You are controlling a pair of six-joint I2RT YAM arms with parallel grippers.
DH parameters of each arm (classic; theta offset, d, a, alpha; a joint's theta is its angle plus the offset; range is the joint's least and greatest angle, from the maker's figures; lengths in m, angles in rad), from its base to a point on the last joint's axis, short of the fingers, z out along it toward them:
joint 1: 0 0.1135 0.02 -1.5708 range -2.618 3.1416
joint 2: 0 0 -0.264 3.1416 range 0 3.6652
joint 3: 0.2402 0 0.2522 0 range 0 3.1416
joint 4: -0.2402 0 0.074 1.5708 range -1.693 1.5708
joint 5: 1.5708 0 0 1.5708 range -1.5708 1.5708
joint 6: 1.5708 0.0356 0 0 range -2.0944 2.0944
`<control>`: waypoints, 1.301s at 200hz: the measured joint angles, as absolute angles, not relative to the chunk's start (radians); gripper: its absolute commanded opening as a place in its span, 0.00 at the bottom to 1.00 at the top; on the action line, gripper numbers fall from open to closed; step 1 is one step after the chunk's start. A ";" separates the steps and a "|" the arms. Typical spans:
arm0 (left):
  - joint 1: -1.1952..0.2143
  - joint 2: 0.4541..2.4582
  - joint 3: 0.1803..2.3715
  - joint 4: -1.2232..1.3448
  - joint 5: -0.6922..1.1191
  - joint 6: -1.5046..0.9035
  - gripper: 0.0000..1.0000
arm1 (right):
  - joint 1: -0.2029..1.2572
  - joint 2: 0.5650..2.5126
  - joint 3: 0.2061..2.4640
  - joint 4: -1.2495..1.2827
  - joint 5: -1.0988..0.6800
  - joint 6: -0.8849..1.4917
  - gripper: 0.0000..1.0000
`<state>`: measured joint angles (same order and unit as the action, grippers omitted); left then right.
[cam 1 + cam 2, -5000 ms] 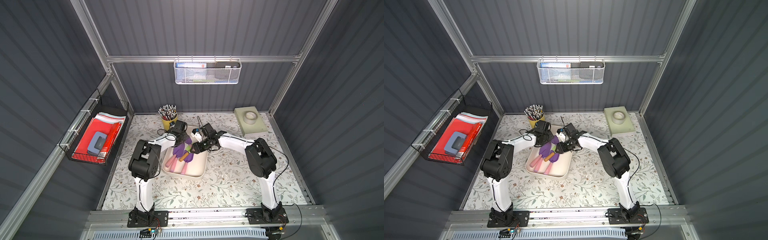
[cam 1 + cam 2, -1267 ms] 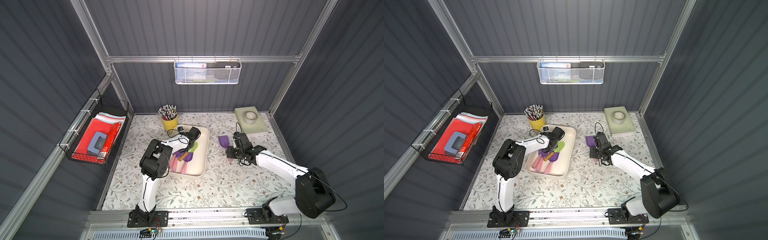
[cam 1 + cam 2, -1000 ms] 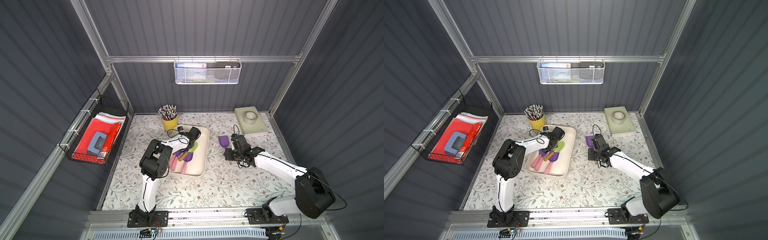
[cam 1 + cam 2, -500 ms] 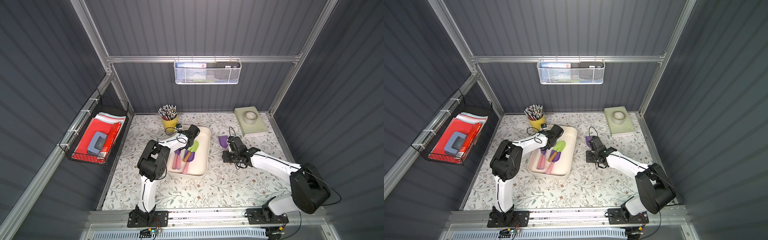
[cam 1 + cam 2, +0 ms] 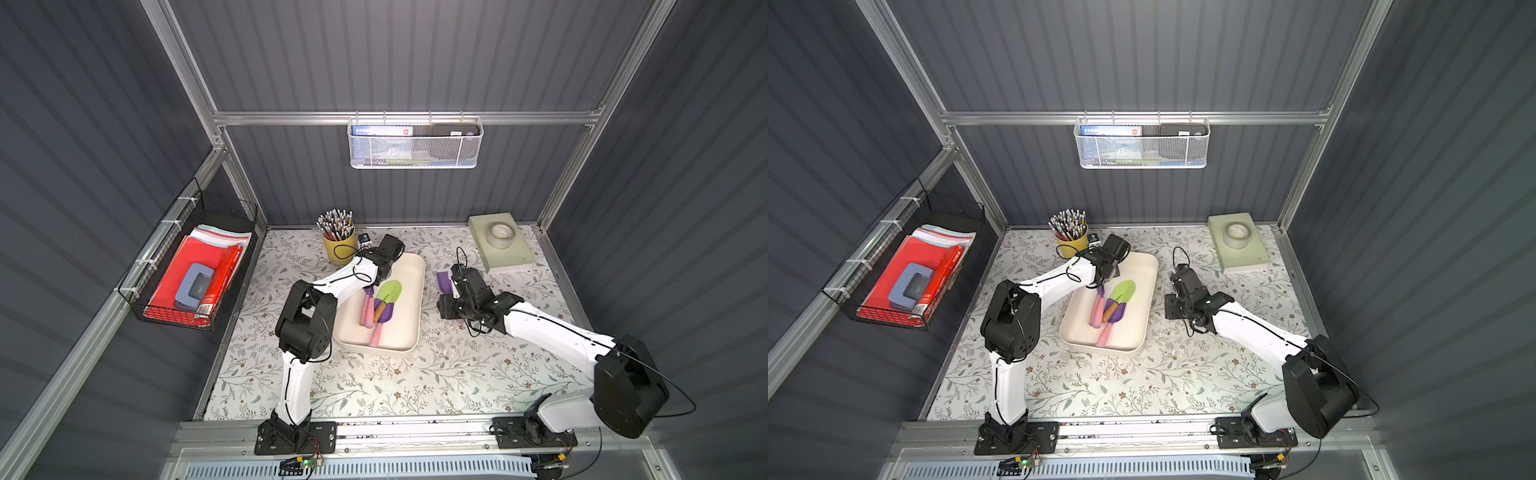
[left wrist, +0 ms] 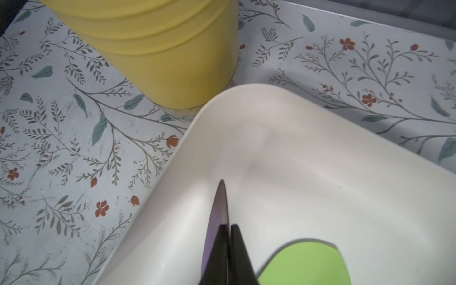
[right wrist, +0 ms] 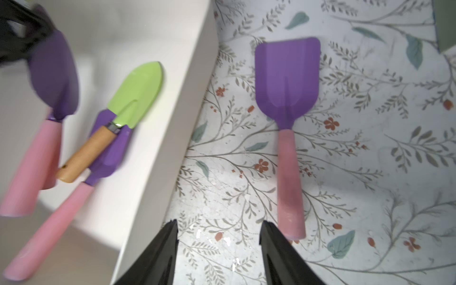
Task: Take the shovel out of the storage box
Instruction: Pick up the shovel from the storage box.
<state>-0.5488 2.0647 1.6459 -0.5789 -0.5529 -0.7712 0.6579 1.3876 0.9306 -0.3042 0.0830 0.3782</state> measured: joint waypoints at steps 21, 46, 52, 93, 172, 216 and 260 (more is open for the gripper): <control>-0.549 2.065 1.665 -0.580 -0.533 -0.771 0.00 | 0.682 1.351 0.951 -0.268 0.056 0.378 0.60; -0.548 2.065 1.687 -0.579 -0.499 -0.771 0.00 | 0.705 1.354 0.952 -0.200 -0.015 0.376 0.61; -0.548 2.065 1.692 -0.577 -0.487 -0.771 0.00 | 0.712 1.365 0.952 -0.184 -0.032 0.375 0.61; -0.527 2.055 1.723 -0.533 -0.398 -0.770 0.00 | 0.768 1.457 0.944 -0.050 -0.144 0.386 0.61; -0.511 2.037 1.731 -0.497 -0.321 -0.771 0.00 | 0.770 1.605 0.916 0.277 -0.379 0.478 0.63; -0.511 2.009 1.731 -0.476 -0.299 -0.771 0.00 | 0.771 1.720 0.959 0.307 -0.411 0.493 0.63; -0.511 1.994 1.721 -0.458 -0.288 -0.771 0.00 | 0.772 1.768 1.024 0.337 -0.430 0.499 0.63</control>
